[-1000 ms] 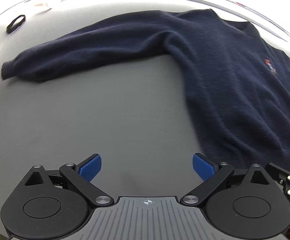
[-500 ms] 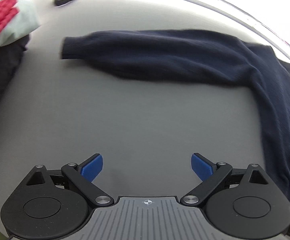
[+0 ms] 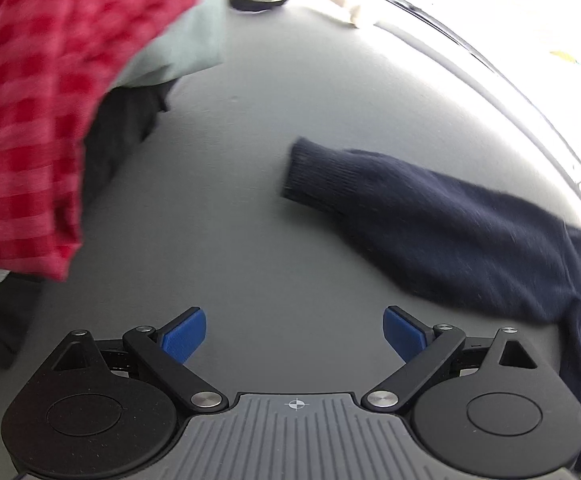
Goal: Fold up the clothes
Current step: 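Move the right tool to the sweater sleeve cuff and open its fingers, then grasp the sleeve cuff with the right tool and lift it toward the collar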
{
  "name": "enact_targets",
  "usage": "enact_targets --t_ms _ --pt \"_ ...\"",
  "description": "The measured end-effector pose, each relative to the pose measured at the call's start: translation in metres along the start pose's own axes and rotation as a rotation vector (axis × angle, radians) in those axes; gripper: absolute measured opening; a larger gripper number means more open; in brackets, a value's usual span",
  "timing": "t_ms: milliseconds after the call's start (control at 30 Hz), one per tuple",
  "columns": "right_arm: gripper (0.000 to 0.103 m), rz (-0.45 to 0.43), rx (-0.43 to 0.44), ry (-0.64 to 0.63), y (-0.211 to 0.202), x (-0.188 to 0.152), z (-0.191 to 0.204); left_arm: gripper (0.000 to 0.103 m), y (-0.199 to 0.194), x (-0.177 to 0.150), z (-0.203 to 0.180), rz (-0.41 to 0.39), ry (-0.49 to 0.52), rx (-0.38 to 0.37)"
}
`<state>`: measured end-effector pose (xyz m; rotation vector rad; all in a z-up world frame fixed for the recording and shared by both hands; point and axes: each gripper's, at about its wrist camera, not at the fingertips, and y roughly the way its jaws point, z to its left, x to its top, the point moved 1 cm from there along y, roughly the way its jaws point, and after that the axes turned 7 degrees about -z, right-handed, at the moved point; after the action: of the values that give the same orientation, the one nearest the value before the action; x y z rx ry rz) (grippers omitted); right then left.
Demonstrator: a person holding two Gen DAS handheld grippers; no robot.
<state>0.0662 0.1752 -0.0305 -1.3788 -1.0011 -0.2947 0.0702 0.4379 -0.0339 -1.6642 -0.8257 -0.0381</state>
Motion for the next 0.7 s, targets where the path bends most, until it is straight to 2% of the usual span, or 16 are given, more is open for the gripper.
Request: enact_targets --t_ms 200,333,533,633,700 --pt "0.084 -0.124 0.034 -0.179 0.031 0.029 0.04 0.103 0.005 0.003 0.036 0.024 -0.086 -0.011" --pt "0.084 -0.144 0.062 -0.2 0.049 0.042 0.057 0.103 0.005 0.007 0.036 0.017 -0.079 -0.017" --pt "0.084 -0.152 0.044 -0.22 0.072 0.053 0.071 0.103 0.012 0.022 0.039 0.022 -0.102 -0.028" --pt "0.077 -0.141 0.063 -0.226 0.082 0.055 0.072 0.103 0.015 0.025 0.037 0.028 -0.106 -0.027" --pt "0.055 -0.129 0.135 -0.159 0.085 0.059 0.063 0.103 0.015 0.026 0.036 0.031 -0.101 -0.025"
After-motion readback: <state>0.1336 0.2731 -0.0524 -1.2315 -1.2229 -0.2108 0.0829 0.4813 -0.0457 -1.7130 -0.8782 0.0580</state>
